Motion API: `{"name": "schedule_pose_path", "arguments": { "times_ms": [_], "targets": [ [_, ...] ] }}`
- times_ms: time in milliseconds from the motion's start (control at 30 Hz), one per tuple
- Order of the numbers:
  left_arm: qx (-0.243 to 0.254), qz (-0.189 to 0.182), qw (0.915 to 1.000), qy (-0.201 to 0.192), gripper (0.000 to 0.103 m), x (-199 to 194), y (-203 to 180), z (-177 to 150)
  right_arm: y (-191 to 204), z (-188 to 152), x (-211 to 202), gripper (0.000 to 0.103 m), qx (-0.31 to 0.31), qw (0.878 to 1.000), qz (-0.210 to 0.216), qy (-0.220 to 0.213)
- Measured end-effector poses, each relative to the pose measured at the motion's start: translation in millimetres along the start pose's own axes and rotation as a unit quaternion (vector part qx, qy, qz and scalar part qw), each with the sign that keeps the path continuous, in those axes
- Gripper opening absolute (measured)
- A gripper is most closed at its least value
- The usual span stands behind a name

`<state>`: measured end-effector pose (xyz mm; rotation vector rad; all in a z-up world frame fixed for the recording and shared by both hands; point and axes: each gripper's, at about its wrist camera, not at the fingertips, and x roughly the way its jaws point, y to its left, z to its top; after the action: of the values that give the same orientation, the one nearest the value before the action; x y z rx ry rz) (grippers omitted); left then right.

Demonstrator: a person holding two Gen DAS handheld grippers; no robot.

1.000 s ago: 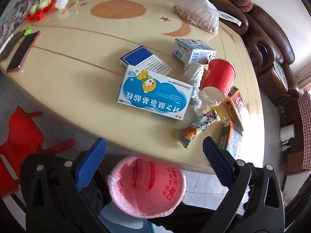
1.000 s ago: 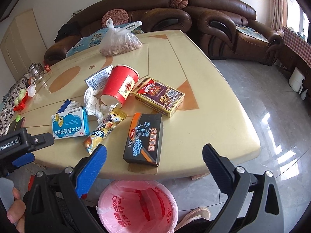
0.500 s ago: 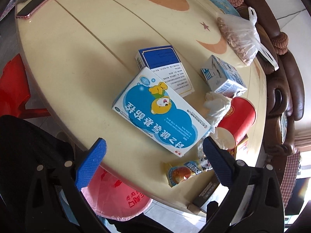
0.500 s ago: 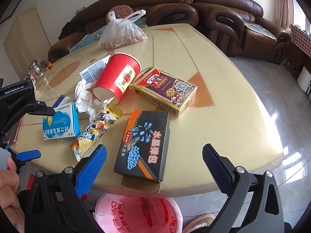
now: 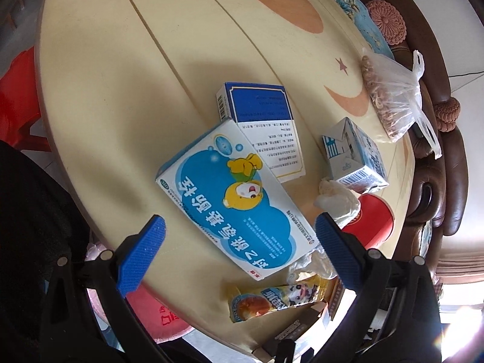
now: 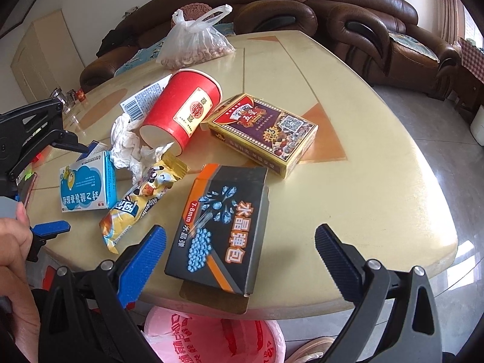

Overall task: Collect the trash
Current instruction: 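Move the right tool toward the black box with blue print, then close the right tool on the black box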

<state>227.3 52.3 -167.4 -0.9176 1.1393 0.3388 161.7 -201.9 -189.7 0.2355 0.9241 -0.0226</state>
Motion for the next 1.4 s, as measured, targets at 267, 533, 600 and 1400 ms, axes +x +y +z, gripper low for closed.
{"name": "schedule_pose_path", "arguments": {
  "times_ms": [267, 533, 600, 1400],
  "targets": [
    [-0.004, 0.013, 0.9999, 0.001, 0.097, 10.0, -6.7, 4.8, -1.3, -2.8, 2.4, 0.097, -0.012, 1.000, -0.004, -0.014],
    [0.016, 0.032, 0.9993, -0.003, 0.097, 12.7, -12.4, 3.9, 12.7, -19.3, 6.9, 0.097, -0.056, 0.995, -0.062, -0.056],
    [0.024, 0.034, 0.9991, -0.002, 0.097, 13.2, -13.8, 3.7, 13.6, -20.1, 6.6, 0.096, -0.058, 0.994, -0.067, -0.062],
    [0.107, 0.017, 0.9940, 0.012, 0.075, -6.9, -1.5, 9.8, 20.0, -21.3, -21.9, 0.052, -0.073, 0.987, -0.080, -0.123]
  ]
}}
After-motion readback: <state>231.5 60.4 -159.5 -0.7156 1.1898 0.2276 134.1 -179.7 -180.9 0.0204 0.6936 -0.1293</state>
